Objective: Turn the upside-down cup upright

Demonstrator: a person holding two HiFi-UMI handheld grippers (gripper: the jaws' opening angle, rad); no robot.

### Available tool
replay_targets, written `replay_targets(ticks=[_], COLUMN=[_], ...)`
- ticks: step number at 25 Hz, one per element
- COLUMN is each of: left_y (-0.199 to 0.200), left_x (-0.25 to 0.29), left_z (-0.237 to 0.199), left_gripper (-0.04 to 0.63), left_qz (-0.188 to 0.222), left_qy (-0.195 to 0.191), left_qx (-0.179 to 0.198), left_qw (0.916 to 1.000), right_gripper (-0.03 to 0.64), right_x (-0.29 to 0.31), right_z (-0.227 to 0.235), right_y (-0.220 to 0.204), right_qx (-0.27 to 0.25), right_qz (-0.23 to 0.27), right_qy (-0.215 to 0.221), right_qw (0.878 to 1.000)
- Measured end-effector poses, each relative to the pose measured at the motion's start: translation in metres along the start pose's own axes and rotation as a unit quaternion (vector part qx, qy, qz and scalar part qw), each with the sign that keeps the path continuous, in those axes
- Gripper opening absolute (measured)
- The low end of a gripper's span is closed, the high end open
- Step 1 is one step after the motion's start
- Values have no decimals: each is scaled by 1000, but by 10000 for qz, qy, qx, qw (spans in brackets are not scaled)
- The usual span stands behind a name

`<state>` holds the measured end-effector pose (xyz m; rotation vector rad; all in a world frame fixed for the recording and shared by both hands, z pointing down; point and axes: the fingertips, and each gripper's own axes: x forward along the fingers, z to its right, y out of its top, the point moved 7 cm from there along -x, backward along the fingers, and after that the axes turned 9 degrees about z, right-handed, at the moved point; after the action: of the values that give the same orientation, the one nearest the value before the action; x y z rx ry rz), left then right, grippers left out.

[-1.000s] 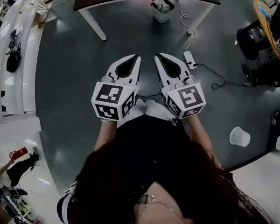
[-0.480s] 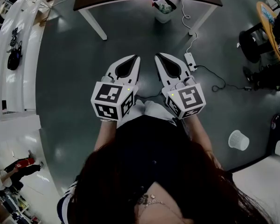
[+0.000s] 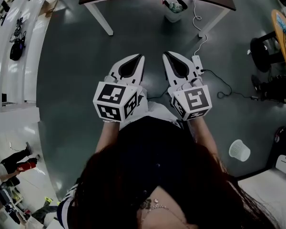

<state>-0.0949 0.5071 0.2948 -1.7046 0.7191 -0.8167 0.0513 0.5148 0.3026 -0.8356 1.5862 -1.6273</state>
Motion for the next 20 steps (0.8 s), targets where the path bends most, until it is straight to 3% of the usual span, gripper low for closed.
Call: replay_targets(ticks=[7,20], left_y=[11,46], left_x=[28,110], left_z=[-26,-109], left_gripper=[2,2], left_qz=[-22,-40], left_qy=[91,-101], left_qx=[-60,-19], left_qw=[9999,9999], right_gripper=[17,17], right_x=[35,141], right_z=[17,58], right_y=[-2,1], right_qx=[45,46], right_qz=[-76,-56], right_qy=[88,-112], right_qw=[9999,9999])
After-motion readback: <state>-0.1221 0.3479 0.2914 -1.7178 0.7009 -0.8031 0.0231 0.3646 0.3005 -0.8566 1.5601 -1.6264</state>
